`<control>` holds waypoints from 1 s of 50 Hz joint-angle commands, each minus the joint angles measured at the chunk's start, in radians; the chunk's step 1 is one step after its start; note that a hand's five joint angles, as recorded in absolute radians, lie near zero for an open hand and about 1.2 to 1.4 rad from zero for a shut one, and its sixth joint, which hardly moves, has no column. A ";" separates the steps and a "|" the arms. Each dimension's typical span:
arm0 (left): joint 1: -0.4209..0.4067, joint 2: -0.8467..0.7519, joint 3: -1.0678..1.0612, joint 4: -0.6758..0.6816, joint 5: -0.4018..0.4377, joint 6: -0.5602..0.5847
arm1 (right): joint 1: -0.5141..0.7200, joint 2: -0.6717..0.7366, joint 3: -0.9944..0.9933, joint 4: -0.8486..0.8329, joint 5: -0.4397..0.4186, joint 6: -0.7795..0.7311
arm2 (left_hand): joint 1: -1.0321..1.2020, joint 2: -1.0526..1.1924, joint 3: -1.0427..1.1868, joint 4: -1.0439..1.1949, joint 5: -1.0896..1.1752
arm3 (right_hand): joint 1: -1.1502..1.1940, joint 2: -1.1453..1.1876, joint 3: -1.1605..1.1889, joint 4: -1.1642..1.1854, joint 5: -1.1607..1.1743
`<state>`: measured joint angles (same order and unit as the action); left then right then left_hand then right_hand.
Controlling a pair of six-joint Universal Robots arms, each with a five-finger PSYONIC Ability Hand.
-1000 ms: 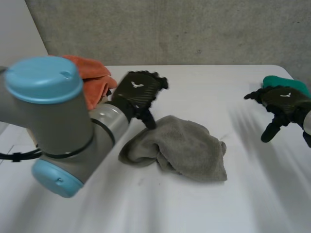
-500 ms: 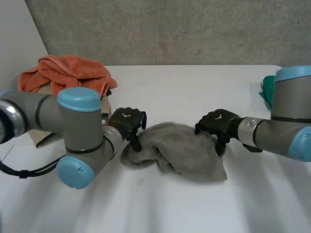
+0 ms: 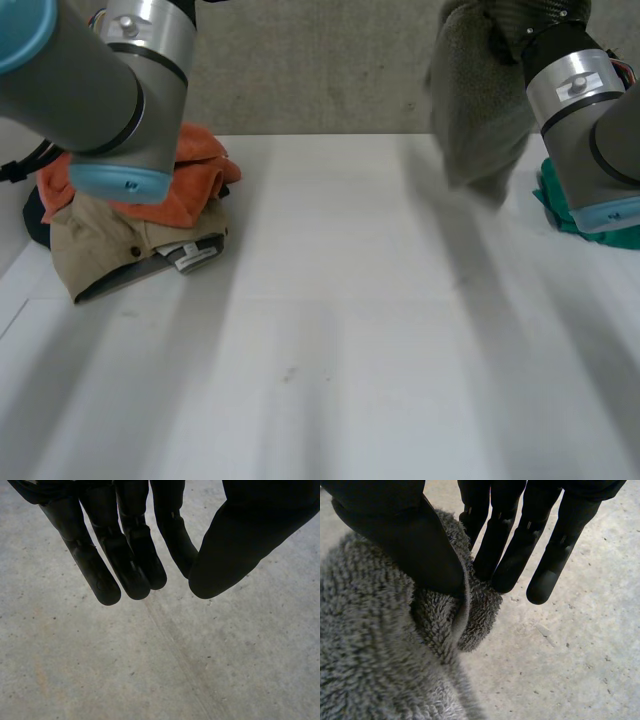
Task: Fold the laundry.
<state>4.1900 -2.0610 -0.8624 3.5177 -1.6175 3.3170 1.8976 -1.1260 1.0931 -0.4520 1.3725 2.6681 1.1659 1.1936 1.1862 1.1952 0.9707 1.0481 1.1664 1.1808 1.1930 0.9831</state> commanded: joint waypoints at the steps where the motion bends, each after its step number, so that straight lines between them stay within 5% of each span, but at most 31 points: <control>1: -0.018 0.016 -0.220 -0.006 0.007 -0.007 | 0.003 -0.032 0.103 0.145 -0.072 -0.013 | 0.036 0.008 0.016 0.007 0.057 | 0.348 0.230 0.215 0.203 0.239; 2: -0.024 0.015 -0.269 -0.006 0.011 -0.010 | 0.005 -0.037 0.129 0.171 -0.093 -0.010 | -0.312 -0.339 -0.332 -0.341 -0.291 | 0.348 0.230 0.215 0.203 0.239; 7: -0.039 -0.022 -0.343 -0.006 0.042 -0.053 | 0.009 -0.070 0.203 0.196 -0.131 -0.022 | -0.963 -0.991 -0.983 -0.992 -0.942 | 0.348 0.230 0.215 0.203 0.239; 19: -0.065 -0.229 -0.334 -0.129 0.183 -0.310 | 0.024 -0.274 0.350 0.256 -0.239 -0.010 | -0.988 -1.015 -1.008 -1.017 -0.967 | 0.348 0.230 0.215 0.203 0.239; 28: -0.119 -0.301 -0.317 -0.309 0.312 -0.445 | 0.024 -0.337 0.432 0.256 -0.253 -0.008 | -0.847 -0.875 -0.867 -0.876 -0.826 | 0.348 0.230 0.215 0.203 0.239; 33: -0.107 -0.303 -0.285 -0.321 0.279 -0.450 | 0.018 -0.342 0.450 0.259 -0.254 -0.016 | 0.228 0.200 0.208 0.199 0.249 | 0.348 0.230 0.215 0.203 0.239; 39: -0.030 -0.245 -0.280 -0.335 0.189 -0.410 | 0.001 -0.328 0.441 0.337 -0.257 -0.030 | 0.230 0.203 0.210 0.201 0.251 | 0.348 0.230 0.215 0.203 0.239; 46: -0.008 -0.055 -0.328 -0.408 0.183 -0.109 | -0.089 -0.148 0.369 0.631 -0.233 -0.297 | 0.230 0.203 0.210 0.201 0.251 | 0.348 0.230 0.215 0.203 0.239; 50: 0.001 -0.059 -0.298 -0.415 0.182 0.086 | -0.088 -0.095 0.299 0.639 -0.193 -0.340 | 0.230 0.203 0.210 0.201 0.251 | 0.348 0.230 0.215 0.203 0.239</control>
<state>4.1787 -2.1732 -1.1735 3.1353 -1.4359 3.0984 1.8359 -1.3356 1.4886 0.0842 1.1274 2.4705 1.1546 1.1940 1.1848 1.1949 0.9533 1.0659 1.1719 1.1866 1.1959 0.9832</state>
